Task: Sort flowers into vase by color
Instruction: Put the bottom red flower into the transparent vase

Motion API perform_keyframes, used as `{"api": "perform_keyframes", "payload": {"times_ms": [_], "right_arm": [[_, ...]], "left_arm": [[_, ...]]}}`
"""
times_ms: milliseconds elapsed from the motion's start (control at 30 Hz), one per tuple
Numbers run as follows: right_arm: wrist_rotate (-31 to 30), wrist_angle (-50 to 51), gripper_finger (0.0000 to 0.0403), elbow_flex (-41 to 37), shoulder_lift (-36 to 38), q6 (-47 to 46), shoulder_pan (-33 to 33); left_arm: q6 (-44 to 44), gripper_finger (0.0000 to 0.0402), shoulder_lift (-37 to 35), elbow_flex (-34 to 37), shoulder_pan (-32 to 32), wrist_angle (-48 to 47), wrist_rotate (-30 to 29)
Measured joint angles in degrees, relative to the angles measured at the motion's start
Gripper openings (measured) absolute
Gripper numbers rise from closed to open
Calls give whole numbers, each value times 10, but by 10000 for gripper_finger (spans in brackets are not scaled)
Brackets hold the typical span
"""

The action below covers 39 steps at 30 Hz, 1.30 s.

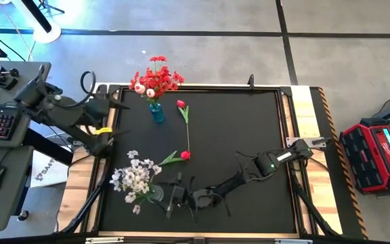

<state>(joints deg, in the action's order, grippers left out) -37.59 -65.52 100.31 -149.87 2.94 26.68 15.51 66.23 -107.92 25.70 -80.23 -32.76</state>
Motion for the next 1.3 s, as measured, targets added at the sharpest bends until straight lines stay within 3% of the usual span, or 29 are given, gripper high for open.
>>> {"api": "perform_keyframes", "payload": {"times_ms": [167,400,600,833,1067,1300], "right_arm": [[-90,25,312,0,39,14,27],[-335,149,312,0,89,22,84],[-520,148,300,0,133,24,119],[-524,135,260,1,198,77,127],[-524,111,231,1,270,142,125],[-524,18,209,1,341,209,122]], "left_arm": [[28,336,3,0,-50,-38,19],[17,302,29,0,-113,-39,63],[-14,260,41,69,-174,-6,127],[-28,229,30,183,-258,97,244],[-77,215,27,294,-283,151,263],[-112,197,-6,423,-333,248,301]]}}
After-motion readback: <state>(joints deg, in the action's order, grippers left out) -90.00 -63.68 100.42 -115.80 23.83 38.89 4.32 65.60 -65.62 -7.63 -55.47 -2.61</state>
